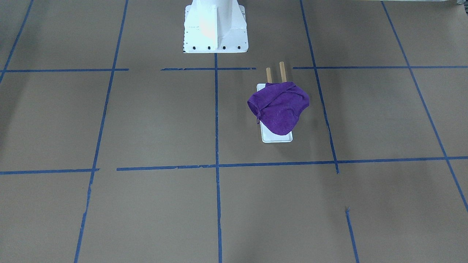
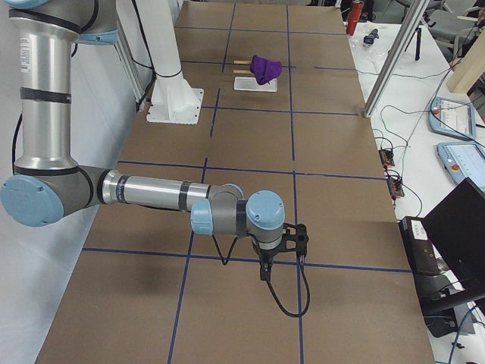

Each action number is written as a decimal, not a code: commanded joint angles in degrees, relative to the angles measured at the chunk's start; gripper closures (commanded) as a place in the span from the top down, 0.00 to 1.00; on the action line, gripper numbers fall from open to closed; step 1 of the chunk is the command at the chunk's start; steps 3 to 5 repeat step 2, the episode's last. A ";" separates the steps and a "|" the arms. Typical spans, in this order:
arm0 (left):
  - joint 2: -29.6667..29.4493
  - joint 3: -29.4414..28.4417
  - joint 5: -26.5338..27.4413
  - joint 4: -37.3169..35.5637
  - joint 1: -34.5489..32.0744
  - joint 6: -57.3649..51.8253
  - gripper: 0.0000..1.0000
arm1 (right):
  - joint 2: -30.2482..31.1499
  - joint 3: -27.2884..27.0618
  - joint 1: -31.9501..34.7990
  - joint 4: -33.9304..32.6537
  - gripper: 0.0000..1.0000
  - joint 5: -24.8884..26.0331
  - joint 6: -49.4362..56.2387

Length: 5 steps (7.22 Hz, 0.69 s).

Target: Hang towel on rack

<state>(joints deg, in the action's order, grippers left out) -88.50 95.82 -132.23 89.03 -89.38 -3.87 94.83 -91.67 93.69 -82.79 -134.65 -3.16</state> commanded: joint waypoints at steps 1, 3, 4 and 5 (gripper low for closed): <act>-0.01 -0.02 -0.05 0.00 -0.01 0.00 1.00 | 0.00 0.00 0.00 0.00 1.00 0.00 0.09; -0.01 -0.02 -0.05 0.00 0.08 0.00 1.00 | 0.00 0.09 0.00 0.00 1.00 0.00 0.09; -0.01 -0.02 -0.05 0.00 0.08 0.00 1.00 | 0.00 0.09 0.00 0.00 1.00 0.00 0.09; -0.01 -0.02 -0.05 0.00 0.08 0.00 1.00 | 0.00 0.09 0.00 0.00 1.00 0.00 0.09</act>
